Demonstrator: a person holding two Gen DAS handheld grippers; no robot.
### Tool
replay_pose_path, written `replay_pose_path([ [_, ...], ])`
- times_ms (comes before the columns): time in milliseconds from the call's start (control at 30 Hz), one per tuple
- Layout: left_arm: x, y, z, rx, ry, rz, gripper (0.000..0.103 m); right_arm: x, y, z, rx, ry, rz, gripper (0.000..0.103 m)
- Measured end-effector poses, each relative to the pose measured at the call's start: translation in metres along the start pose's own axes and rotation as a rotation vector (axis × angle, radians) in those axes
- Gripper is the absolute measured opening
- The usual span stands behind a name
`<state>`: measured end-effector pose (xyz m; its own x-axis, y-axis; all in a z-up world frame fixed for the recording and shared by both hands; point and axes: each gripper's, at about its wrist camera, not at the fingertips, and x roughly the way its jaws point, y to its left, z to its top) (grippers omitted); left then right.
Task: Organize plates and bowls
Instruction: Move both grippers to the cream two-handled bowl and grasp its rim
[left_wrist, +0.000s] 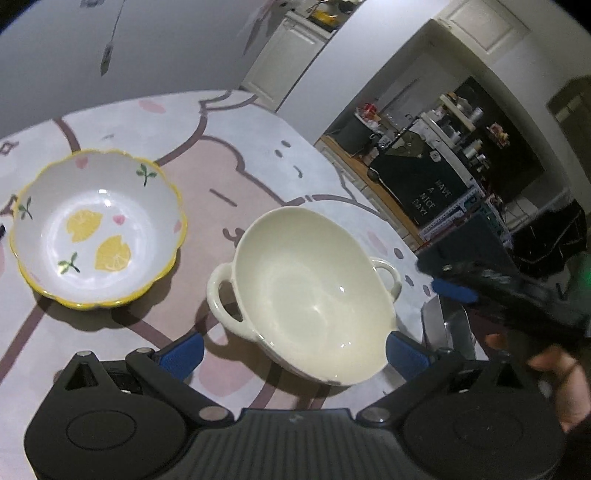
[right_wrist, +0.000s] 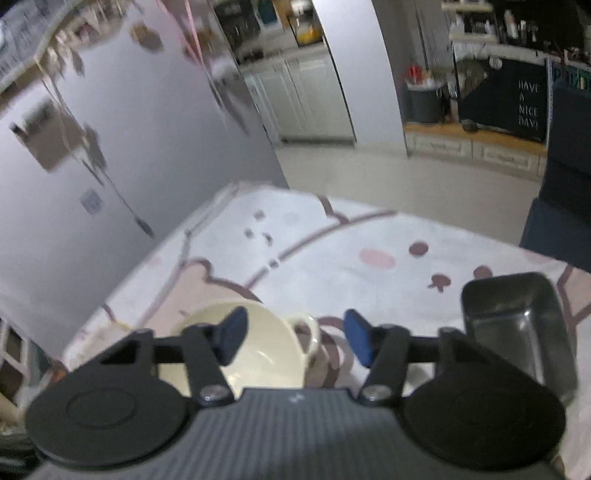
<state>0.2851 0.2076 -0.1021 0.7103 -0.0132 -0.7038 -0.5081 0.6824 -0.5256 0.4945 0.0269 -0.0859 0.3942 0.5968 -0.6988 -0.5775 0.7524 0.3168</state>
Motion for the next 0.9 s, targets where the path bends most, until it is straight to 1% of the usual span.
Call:
replay_pose_path([
  [67, 0.005, 0.005, 0.002, -0.038, 0.012, -0.005, 0.103, 0.02, -0.003, 0.002, 0.007, 0.029, -0.049, 0.056],
  [100, 0.009, 0.006, 0.004, -0.049, 0.02, -0.005, 0.103, 0.026, -0.004, 0.003, 0.017, 0.038, -0.059, 0.055],
  [133, 0.012, 0.007, 0.004, -0.055, 0.027, -0.004, 0.103, 0.034, -0.007, 0.003, 0.031, 0.049, -0.059, 0.051],
  [200, 0.016, 0.008, 0.005, -0.055, 0.042, 0.008, 0.103, 0.045, -0.013, 0.001, 0.058, 0.069, -0.033, 0.042],
  [267, 0.019, 0.009, 0.006, -0.047, 0.043, 0.031, 0.103, 0.052, -0.015, -0.001, 0.077, 0.089, -0.001, 0.019],
  [333, 0.02, 0.01, 0.007, -0.045, 0.04, 0.045, 0.103, 0.056, -0.013, -0.002, 0.066, 0.087, -0.002, 0.018],
  [433, 0.019, 0.011, 0.008, -0.054, 0.035, 0.043, 0.103, 0.055, -0.009, -0.006, 0.02, 0.069, -0.013, 0.013],
  [533, 0.02, 0.011, 0.011, -0.052, 0.039, 0.052, 0.103, 0.053, -0.011, -0.01, 0.028, 0.075, -0.037, 0.01],
  [600, 0.021, 0.009, 0.013, -0.032, 0.042, 0.053, 0.103, 0.046, -0.012, -0.016, 0.02, 0.078, -0.059, 0.01],
  [767, 0.024, 0.002, 0.017, 0.038, 0.022, 0.046, 0.103, 0.012, -0.031, -0.044, 0.12, 0.071, -0.054, 0.011],
  [900, 0.032, -0.003, 0.022, 0.106, 0.034, -0.014, 0.103, -0.014, -0.042, -0.072, 0.19, 0.063, -0.036, 0.012],
])
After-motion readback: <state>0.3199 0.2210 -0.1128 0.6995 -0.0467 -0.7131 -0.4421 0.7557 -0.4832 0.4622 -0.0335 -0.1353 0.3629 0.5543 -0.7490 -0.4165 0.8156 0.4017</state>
